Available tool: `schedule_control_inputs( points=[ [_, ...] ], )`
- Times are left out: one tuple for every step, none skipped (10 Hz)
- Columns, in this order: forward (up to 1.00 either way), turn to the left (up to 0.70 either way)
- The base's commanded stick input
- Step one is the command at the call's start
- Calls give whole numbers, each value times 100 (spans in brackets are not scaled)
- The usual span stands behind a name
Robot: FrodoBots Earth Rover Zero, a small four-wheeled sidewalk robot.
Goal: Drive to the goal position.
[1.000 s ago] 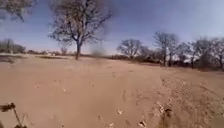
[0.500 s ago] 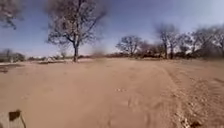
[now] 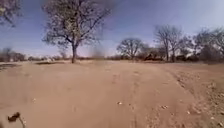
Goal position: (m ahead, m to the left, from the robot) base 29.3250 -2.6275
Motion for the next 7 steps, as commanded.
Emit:
schedule_control_inputs(
  points=[
    [100,0],
    [100,0],
    [100,0],
    [100,0],
    [100,0],
    [100,0],
    [100,0]
  ],
)
